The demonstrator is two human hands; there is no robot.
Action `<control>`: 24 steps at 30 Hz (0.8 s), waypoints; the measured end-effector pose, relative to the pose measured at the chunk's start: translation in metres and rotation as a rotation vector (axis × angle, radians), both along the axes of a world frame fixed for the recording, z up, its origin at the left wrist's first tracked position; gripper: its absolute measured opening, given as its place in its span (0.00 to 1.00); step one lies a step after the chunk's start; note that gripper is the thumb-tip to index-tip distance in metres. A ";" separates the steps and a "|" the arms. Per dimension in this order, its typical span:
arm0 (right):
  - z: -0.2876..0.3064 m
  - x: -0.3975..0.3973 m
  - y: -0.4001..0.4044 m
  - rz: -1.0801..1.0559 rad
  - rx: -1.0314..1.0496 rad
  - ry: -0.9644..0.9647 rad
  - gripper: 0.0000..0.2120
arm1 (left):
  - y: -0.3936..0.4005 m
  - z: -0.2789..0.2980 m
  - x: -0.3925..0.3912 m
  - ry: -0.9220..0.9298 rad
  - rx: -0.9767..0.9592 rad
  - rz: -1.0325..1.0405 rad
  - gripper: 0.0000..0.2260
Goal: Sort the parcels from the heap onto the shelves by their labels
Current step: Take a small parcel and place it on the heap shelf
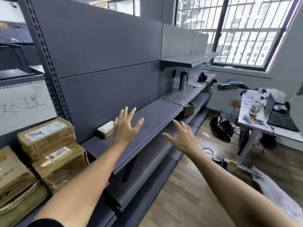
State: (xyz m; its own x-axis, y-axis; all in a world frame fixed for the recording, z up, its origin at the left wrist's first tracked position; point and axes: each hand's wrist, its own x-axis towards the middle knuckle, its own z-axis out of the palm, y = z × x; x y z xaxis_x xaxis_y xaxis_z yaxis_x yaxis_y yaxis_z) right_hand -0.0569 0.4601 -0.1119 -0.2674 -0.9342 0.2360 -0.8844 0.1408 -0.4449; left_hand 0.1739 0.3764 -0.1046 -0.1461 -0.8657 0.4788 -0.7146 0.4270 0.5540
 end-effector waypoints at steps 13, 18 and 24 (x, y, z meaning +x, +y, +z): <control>-0.033 -0.025 -0.238 0.431 0.088 0.023 0.42 | -0.112 -0.058 0.016 0.080 0.130 0.465 0.40; -0.054 0.024 -0.293 0.635 0.174 0.002 0.43 | -0.108 -0.077 0.059 0.062 0.182 0.659 0.35; -0.077 0.095 -0.346 0.784 0.219 -0.182 0.44 | -0.117 -0.103 0.114 0.112 0.223 0.798 0.33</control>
